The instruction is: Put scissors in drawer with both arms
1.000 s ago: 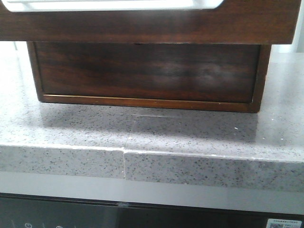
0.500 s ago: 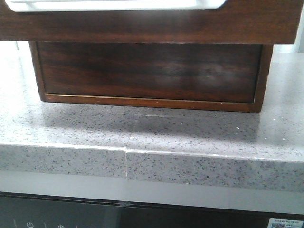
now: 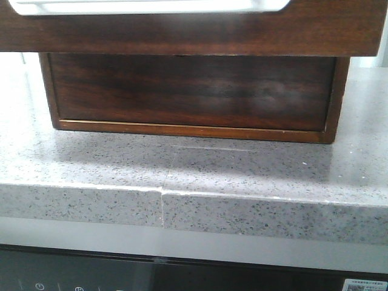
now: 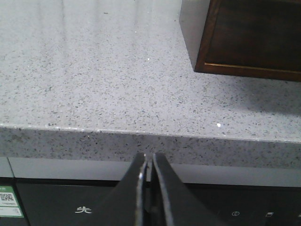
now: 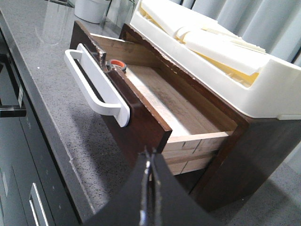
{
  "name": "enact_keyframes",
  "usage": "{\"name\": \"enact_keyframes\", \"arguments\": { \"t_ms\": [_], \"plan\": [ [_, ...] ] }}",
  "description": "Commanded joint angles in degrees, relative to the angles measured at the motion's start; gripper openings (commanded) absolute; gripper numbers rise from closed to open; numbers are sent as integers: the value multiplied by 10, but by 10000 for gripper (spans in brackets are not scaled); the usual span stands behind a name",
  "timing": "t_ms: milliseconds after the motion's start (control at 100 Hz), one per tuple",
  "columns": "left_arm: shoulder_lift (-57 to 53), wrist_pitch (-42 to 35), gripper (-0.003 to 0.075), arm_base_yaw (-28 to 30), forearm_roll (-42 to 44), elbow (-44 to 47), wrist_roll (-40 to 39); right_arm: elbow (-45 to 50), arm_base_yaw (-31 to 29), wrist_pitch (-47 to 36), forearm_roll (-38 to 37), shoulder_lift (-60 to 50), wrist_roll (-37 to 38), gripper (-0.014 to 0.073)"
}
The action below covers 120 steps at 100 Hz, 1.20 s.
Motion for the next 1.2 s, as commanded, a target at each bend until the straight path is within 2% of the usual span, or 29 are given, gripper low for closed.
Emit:
{"name": "enact_keyframes", "arguments": {
  "t_ms": [0,570,640,720,850,950,1010,1090,1120,1190],
  "plan": [
    [-19,-22,-20,0,-4,12,-7,-14,0,-45,-14,7,-1,-45],
    [-19,-22,-20,0,-4,12,-7,-4,-12,-42,-14,7,-1,-45],
    [-19,-22,-20,0,-4,12,-7,15,-57,-35,-44,7,-1,-45],
    [-19,-22,-20,0,-4,12,-7,51,-149,-41,-31,3,3,-45],
    [-19,-22,-20,0,-4,12,-7,142,-309,-118,66,-16,15,-45],
    [-19,-22,-20,0,-4,12,-7,247,-412,-251,174,-23,15,-45],
    [-19,-22,-20,0,-4,12,-7,304,-448,-327,218,-23,15,-46],
    [-19,-22,-20,0,-4,12,-7,365,-481,-398,219,-23,15,-46],
    [-19,-22,-20,0,-4,12,-7,375,-487,-401,219,-23,15,-46],
    [-19,-22,-20,0,-4,12,-7,370,-497,-328,217,-23,15,-46]
  ]
}}
